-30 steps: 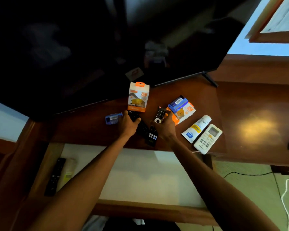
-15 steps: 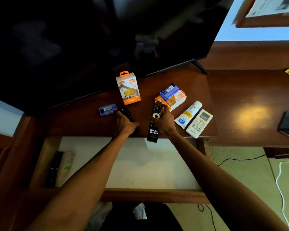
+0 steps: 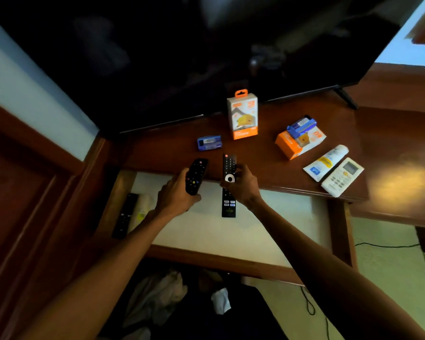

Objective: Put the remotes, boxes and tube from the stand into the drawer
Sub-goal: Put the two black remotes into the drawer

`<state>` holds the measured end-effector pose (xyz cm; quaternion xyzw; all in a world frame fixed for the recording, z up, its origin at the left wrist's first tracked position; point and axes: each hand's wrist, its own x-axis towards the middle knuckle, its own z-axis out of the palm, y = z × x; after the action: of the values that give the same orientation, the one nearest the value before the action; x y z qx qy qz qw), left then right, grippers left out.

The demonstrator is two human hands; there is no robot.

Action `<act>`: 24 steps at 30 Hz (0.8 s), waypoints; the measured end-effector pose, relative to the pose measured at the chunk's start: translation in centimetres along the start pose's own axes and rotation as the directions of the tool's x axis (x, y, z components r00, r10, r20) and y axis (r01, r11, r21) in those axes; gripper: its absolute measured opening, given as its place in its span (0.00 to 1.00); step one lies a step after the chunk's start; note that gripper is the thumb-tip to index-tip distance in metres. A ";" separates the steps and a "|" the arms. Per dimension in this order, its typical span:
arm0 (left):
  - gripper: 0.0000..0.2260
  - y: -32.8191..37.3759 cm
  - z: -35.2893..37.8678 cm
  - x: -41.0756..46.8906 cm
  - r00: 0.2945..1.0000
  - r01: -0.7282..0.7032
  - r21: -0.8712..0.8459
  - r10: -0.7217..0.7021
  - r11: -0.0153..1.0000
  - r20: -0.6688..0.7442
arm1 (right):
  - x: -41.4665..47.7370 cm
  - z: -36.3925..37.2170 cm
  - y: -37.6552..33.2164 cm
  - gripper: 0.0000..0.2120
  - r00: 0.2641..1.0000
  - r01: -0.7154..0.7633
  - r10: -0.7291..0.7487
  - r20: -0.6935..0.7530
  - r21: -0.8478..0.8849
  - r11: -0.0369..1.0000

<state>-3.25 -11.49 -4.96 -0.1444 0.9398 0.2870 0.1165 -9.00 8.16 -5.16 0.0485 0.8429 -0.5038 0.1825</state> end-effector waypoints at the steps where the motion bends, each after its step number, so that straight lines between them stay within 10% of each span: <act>1: 0.34 -1.8 -0.2 -0.7 1.000 -0.007 -0.007 0.007 1.000 -0.018 | -0.6 1.4 -0.2 0.29 1.000 0.005 -0.006 0.024 0.007 1.000; 24: 0.39 -17.1 8.5 1.3 0.969 0.178 0.147 -0.199 0.973 0.144 | -0.6 20.6 8.9 0.30 0.991 -0.133 0.129 -0.033 -0.331 0.934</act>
<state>2.48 -20.49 -20.91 -0.2020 0.9265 0.2220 0.2269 -0.80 -5.27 -21.11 0.0756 0.9116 -0.3410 0.2167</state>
